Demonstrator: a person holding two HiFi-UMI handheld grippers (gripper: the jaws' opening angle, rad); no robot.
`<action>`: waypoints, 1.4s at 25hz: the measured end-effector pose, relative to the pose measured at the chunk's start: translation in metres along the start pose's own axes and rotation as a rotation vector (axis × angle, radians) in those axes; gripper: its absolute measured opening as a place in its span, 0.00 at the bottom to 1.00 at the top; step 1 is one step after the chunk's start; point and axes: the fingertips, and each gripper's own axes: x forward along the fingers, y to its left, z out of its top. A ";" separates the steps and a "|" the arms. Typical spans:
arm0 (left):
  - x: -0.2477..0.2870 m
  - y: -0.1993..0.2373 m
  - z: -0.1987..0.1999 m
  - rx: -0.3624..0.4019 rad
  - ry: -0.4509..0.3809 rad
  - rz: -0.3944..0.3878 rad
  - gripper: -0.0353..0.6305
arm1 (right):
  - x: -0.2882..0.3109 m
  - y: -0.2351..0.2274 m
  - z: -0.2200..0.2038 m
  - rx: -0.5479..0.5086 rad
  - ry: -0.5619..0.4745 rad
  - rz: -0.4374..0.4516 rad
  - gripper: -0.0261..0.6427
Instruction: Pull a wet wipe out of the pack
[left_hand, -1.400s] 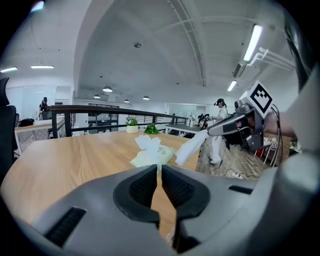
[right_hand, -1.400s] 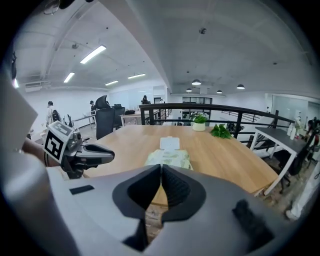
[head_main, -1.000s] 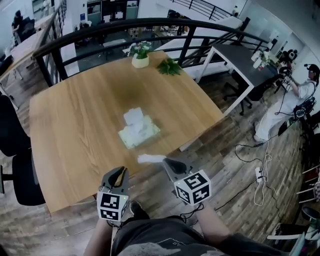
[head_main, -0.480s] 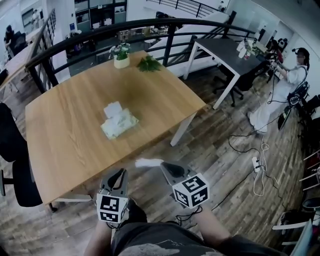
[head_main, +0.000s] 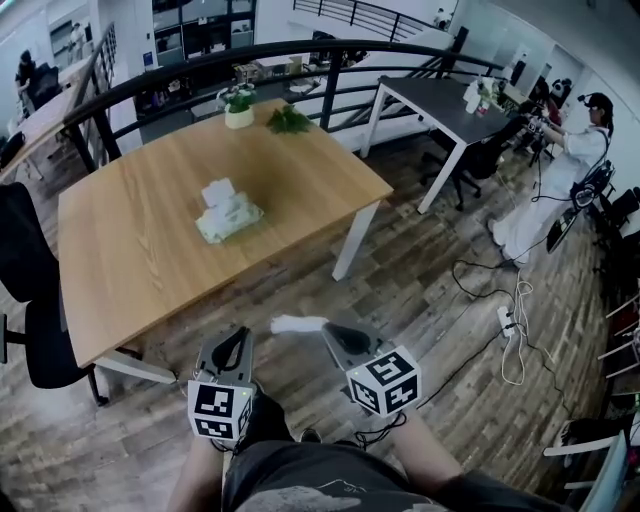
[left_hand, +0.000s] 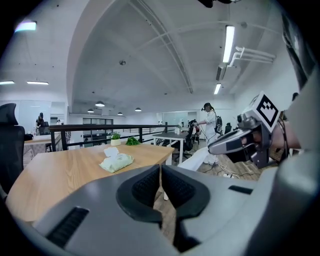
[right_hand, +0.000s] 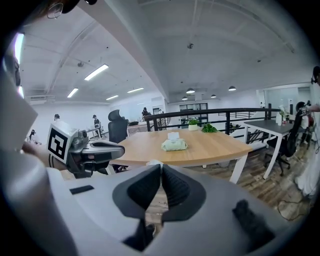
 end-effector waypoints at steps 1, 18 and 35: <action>-0.009 -0.008 -0.002 0.000 -0.003 0.006 0.08 | -0.009 0.004 -0.007 -0.002 -0.001 0.005 0.08; -0.125 -0.067 -0.018 -0.001 -0.008 0.023 0.08 | -0.079 0.081 -0.047 -0.026 -0.012 0.040 0.08; -0.229 -0.026 -0.060 -0.039 -0.013 -0.027 0.08 | -0.075 0.211 -0.068 -0.112 0.065 0.017 0.08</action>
